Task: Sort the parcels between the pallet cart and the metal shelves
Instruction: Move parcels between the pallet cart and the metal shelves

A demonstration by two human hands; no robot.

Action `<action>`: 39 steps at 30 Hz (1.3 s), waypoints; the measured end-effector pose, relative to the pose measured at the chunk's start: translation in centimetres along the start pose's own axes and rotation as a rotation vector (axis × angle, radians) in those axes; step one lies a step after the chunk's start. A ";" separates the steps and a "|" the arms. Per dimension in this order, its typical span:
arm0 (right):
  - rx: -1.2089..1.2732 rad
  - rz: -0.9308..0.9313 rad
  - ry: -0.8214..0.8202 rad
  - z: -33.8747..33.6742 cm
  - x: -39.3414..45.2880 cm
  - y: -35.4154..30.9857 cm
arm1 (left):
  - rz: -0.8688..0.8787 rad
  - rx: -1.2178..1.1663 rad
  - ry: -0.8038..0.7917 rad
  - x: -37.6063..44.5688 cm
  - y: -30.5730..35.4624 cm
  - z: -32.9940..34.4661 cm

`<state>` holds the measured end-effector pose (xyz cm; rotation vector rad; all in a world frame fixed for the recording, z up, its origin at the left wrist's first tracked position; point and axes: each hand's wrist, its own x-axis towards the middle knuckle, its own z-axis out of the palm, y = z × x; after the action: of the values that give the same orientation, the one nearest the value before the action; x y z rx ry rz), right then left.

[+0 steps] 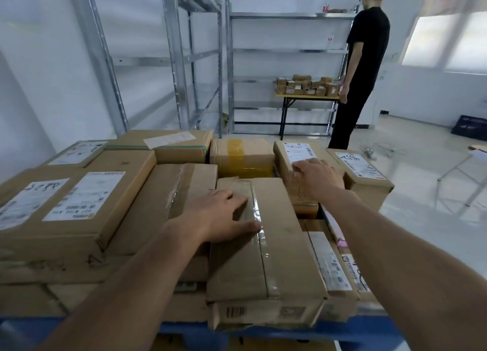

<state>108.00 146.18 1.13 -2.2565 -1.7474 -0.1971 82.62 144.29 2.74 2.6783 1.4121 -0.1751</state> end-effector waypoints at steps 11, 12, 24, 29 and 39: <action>0.572 -0.017 0.117 -2.9 -14.4 -0.6 | 0.023 -0.294 0.110 -8.3 -1.2 2.1; 0.655 -0.052 0.083 -3.0 -16.7 -0.9 | 0.027 -0.298 0.117 -9.3 -1.3 2.5; 0.822 -0.027 -0.204 -0.6 -23.7 -2.1 | 0.050 -0.123 0.145 -12.4 -0.8 4.5; 0.801 -0.060 -0.209 -0.8 -22.8 -2.2 | -0.003 -0.116 0.181 -11.5 -1.1 4.5; 0.800 -0.095 -0.124 -0.5 -22.1 -1.9 | 0.033 -0.188 0.316 -11.5 -0.9 4.9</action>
<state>100.52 126.04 -4.23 -1.6216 -1.5901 0.5415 75.14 134.72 -0.38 2.6532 1.3790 0.3813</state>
